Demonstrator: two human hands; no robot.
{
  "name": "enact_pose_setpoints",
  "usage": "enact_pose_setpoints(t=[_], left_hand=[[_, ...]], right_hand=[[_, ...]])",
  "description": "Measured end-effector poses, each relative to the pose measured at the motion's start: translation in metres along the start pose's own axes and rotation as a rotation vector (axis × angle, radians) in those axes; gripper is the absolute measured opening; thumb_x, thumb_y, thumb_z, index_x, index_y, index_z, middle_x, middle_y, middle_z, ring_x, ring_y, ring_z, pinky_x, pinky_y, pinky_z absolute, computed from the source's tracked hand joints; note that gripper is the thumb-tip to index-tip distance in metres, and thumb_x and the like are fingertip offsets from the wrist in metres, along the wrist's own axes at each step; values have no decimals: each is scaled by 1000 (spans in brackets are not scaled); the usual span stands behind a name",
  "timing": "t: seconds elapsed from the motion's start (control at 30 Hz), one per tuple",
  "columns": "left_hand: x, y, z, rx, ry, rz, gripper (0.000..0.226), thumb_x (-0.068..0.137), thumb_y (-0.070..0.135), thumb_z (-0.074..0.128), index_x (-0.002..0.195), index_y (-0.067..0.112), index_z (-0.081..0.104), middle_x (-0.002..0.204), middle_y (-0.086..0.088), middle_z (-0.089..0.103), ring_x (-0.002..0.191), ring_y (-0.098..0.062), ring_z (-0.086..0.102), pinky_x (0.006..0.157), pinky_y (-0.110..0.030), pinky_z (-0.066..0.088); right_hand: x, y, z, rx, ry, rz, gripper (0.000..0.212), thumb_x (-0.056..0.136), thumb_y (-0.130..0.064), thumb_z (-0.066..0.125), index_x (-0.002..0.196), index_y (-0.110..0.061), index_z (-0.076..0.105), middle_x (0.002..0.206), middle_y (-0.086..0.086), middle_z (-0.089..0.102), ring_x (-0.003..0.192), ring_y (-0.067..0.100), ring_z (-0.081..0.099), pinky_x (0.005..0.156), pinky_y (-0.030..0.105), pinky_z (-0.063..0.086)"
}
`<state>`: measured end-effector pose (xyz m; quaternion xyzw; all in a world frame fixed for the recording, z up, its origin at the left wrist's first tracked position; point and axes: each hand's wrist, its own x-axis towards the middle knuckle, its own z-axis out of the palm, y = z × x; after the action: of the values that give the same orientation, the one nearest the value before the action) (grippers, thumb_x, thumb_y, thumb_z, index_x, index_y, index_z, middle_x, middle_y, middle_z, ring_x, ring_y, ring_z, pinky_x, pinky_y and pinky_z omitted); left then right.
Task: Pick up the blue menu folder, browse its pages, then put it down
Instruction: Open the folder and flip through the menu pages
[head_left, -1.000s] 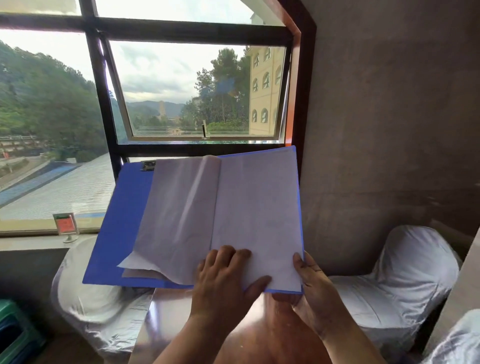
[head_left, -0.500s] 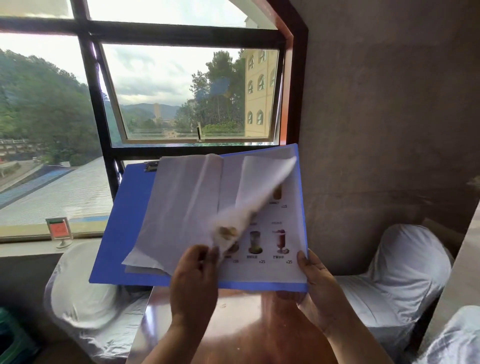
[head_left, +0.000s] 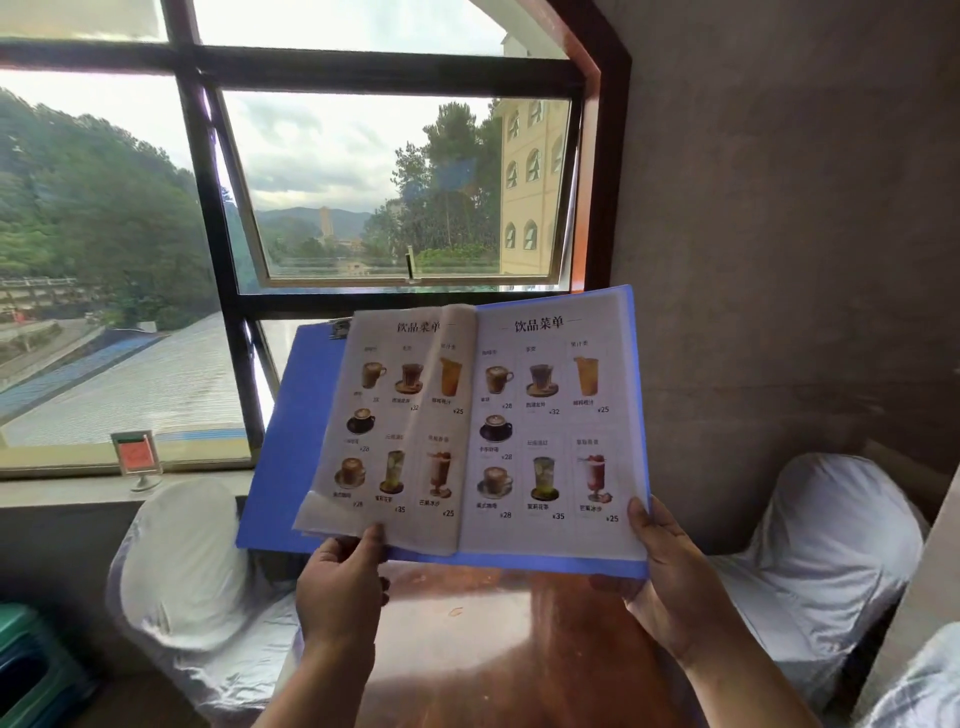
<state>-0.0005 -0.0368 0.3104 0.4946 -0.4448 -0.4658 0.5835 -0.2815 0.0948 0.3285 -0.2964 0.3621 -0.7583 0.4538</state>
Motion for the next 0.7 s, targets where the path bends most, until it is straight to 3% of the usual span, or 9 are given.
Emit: enact_pose_setpoints(t=[0.2, 0.4, 0.47, 0.53, 0.6, 0.7], left_hand=[[5, -12, -8, 26, 70, -81, 50, 85, 55, 77, 79, 6, 71, 73, -13, 72, 55, -28, 58, 53, -37, 49], [2, -17, -11, 25, 45, -112, 62, 76, 70, 75, 81, 8, 71, 77, -11, 75, 56, -28, 62, 55, -39, 52], [0, -15, -10, 12, 32, -95, 66, 72, 74, 72, 92, 11, 70, 84, -10, 76, 62, -30, 66, 57, -40, 54], [-6, -10, -9, -21, 14, -42, 54, 78, 69, 68, 113, 29, 61, 99, -7, 73, 68, -33, 74, 61, -42, 58], [-13, -4, -8, -17, 8, 99, 29, 88, 62, 60, 114, 55, 49, 110, -8, 69, 66, -29, 78, 63, -44, 62], [-25, 2, -4, 98, -16, 312, 17, 98, 65, 48, 113, 57, 49, 111, -5, 74, 67, -15, 79, 68, -50, 64]], right_hand=[[-2, -6, 3, -9, -19, -3, 31, 96, -29, 58, 113, -25, 83, 111, 20, 82, 90, 38, 81, 50, 44, 66], [-1, -4, -2, -16, 11, -7, 32, 107, -26, 50, 120, -24, 80, 117, 22, 80, 98, 42, 79, 60, 52, 68], [0, -2, -3, -17, 23, -1, 32, 109, -26, 49, 123, -24, 78, 120, 23, 79, 102, 43, 78, 63, 54, 68], [-1, -2, -1, -21, 28, 5, 31, 105, -28, 53, 123, -24, 78, 120, 24, 78, 101, 44, 78, 62, 53, 68], [-1, 0, 2, -14, 25, 14, 32, 100, -31, 57, 123, -22, 78, 121, 24, 78, 101, 44, 78, 59, 51, 69], [0, 2, 3, 6, 25, 23, 33, 98, -31, 60, 124, -20, 77, 122, 26, 77, 100, 44, 78, 57, 48, 68]])
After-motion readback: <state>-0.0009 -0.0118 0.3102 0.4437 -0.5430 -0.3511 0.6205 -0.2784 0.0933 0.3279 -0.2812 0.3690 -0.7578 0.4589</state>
